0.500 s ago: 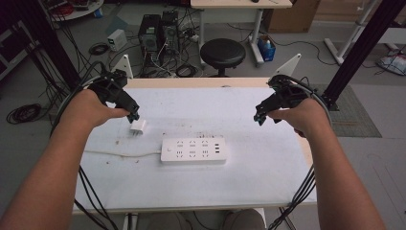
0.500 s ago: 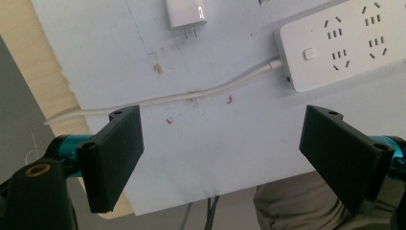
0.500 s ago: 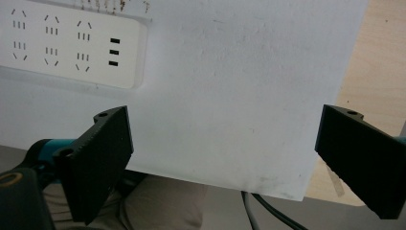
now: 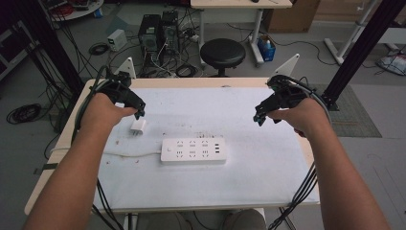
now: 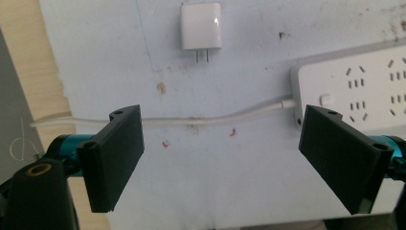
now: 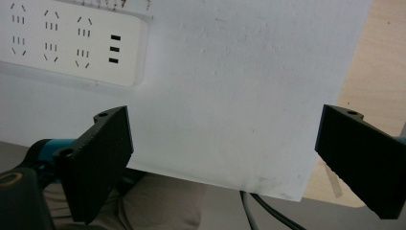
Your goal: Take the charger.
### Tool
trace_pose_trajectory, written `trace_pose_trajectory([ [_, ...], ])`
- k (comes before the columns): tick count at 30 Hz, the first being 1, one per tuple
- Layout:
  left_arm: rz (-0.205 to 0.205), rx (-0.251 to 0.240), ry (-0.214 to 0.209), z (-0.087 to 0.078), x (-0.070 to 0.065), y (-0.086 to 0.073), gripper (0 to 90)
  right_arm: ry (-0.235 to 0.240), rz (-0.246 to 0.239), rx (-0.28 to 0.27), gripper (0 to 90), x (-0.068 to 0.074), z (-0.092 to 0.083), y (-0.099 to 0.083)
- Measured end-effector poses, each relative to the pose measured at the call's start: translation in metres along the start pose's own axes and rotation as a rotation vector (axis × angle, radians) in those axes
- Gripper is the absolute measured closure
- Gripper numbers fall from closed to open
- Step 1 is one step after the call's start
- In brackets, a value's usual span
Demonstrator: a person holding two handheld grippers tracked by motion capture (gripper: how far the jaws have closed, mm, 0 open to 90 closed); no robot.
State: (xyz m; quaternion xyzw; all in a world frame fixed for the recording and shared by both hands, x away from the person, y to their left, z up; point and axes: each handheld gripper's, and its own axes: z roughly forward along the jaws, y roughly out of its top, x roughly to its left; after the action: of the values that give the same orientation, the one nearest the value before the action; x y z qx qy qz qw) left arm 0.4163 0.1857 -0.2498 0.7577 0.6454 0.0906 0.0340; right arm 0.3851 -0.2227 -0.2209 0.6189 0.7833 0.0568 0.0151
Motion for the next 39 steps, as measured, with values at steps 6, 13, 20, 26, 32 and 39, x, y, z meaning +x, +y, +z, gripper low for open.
trace_pose_trajectory([
  [6, -0.018, 0.016, -0.014, 0.032, 0.001, 0.01, 15.5, -0.007, -0.012, 0.006, 5.1, 0.0, 0.003, 0.001],
  [13, -0.051, 0.043, -0.007, 0.06, 0.004, 0.022, 15.5, -0.013, -0.017, 0.002, 5.1, -0.001, 0.006, -0.001],
  [20, -0.056, 0.063, -0.001, 0.092, 0.003, 0.031, 15.5, -0.007, -0.024, 0.012, 5.1, -0.002, 0.011, -0.004],
  [26, -0.055, 0.067, 0.01, 0.118, 0.001, 0.038, 15.5, -0.011, -0.042, 0.019, 5.1, -0.002, 0.016, -0.005],
  [32, -0.053, 0.082, 0.018, 0.136, 0.003, 0.042, 15.5, -0.018, -0.064, 0.023, 5.1, 0.002, 0.02, -0.006],
  [39, -0.061, 0.071, 0.024, 0.154, 0.004, 0.044, 19.9, -0.029, -0.088, 0.026, 5.1, 0.008, 0.022, -0.007],
])
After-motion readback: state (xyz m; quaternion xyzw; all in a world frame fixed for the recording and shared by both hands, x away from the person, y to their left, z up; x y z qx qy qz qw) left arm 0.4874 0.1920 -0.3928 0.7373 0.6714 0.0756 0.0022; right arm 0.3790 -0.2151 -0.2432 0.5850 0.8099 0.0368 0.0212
